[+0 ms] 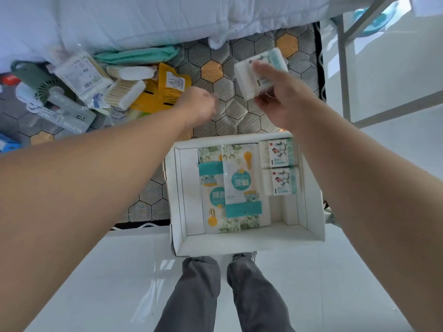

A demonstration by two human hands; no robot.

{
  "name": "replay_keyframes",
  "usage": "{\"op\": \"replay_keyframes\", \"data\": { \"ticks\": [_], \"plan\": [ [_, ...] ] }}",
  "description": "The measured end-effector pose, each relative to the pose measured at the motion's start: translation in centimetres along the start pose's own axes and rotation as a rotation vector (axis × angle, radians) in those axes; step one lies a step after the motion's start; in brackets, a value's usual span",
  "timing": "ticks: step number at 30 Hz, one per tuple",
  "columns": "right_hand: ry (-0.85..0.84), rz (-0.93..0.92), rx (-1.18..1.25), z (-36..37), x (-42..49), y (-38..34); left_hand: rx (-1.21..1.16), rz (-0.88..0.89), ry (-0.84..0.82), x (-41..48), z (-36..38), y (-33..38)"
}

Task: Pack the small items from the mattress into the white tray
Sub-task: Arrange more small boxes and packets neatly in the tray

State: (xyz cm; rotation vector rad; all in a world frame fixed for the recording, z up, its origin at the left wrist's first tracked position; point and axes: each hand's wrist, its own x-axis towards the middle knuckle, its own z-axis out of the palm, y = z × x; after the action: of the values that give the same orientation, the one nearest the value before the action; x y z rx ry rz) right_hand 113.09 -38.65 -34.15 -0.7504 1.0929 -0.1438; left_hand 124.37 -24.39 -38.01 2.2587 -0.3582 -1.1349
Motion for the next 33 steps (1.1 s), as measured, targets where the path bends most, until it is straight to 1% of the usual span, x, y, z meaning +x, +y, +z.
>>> {"op": "replay_keyframes", "data": {
  "ticks": [2, 4, 6, 7, 8, 9, 11, 12, 13, 16, 19, 20, 22, 23, 24, 25, 27, 29, 31, 33],
  "plan": [
    [-0.095, -0.038, 0.159, -0.5, -2.6, -0.1, 0.217, 0.122, 0.011, -1.0, 0.0, -0.6],
    [-0.128, -0.055, 0.245, -1.1, -4.9, 0.5, 0.335, 0.235, 0.093, -2.3, 0.3, -0.7],
    [-0.118, -0.046, 0.273, -1.9, -6.8, 1.4, 0.314, 0.323, 0.2, -3.6, 0.6, -0.3],
    [-0.111, -0.041, 0.256, -2.3, -7.6, 1.8, 0.234, 0.344, 0.229, -4.3, 0.8, 0.0],
    [-0.105, -0.034, 0.214, -2.8, -8.3, 2.4, 0.103, 0.342, 0.234, -5.1, 1.0, 0.3],
    [-0.095, -0.024, 0.158, -3.3, -8.9, 2.9, -0.062, 0.314, 0.208, -6.1, 1.4, 0.7],
    [-0.073, -0.008, 0.062, -4.5, -9.8, 3.9, -0.348, 0.24, 0.091, -8.4, 2.1, 1.7],
    [-0.065, -0.007, 0.04, -5.3, -10.1, 4.4, -0.432, 0.205, 0.015, -9.5, 2.6, 1.9],
    [-0.057, -0.011, 0.024, -6.0, -10.4, 4.8, -0.468, 0.177, -0.049, -10.5, 3.1, 1.9],
    [-0.054, -0.015, -0.082, -8.0, -11.4, 5.8, -0.445, 0.133, -0.148, -12.8, 4.9, 0.8],
    [-0.058, 0.033, -0.206, -9.7, -12.6, 7.1, -0.545, 0.032, -0.195, -14.4, 6.9, -0.5],
    [-0.017, 0.038, -0.322, -10.2, -12.9, 7.5, -0.577, -0.02, -0.198, -14.8, 7.6, -1.0],
    [0.113, -0.01, -0.693, -11.2, -13.5, 7.8, -0.56, -0.111, -0.219, -15.2, 8.8, -2.0],
    [0.184, -0.075, -0.857, -11.8, -13.8, 7.9, -0.533, -0.148, -0.24, -15.3, 9.3, -2.6],
    [0.26, -0.161, -0.961, -12.2, -13.9, 8.0, -0.512, -0.184, -0.26, -15.3, 9.8, -3.2],
    [0.338, -0.248, -1.009, -12.6, -14.0, 8.1, -0.498, -0.221, -0.275, -15.4, 10.2, -3.7],
    [0.479, -0.375, -1.022, -13.1, -14.1, 7.9, -0.469, -0.277, -0.304, -15.4, 11.1, -4.5],
    [0.548, -0.401, -0.993, -13.7, -13.6, 7.6, -0.445, -0.315, -0.328, -15.3, 12.0, -4.9],
    [0.499, -0.317, -1.011, -14.6, -12.6, 7.3, -0.453, -0.345, -0.331, -15.2, 12.9, -4.9],
    [0.352, -0.186, -0.995, -14.9, -11.8, 7.3, -0.46, -0.359, -0.322, -14.9, 13.7, -4.8]
  ]
}}
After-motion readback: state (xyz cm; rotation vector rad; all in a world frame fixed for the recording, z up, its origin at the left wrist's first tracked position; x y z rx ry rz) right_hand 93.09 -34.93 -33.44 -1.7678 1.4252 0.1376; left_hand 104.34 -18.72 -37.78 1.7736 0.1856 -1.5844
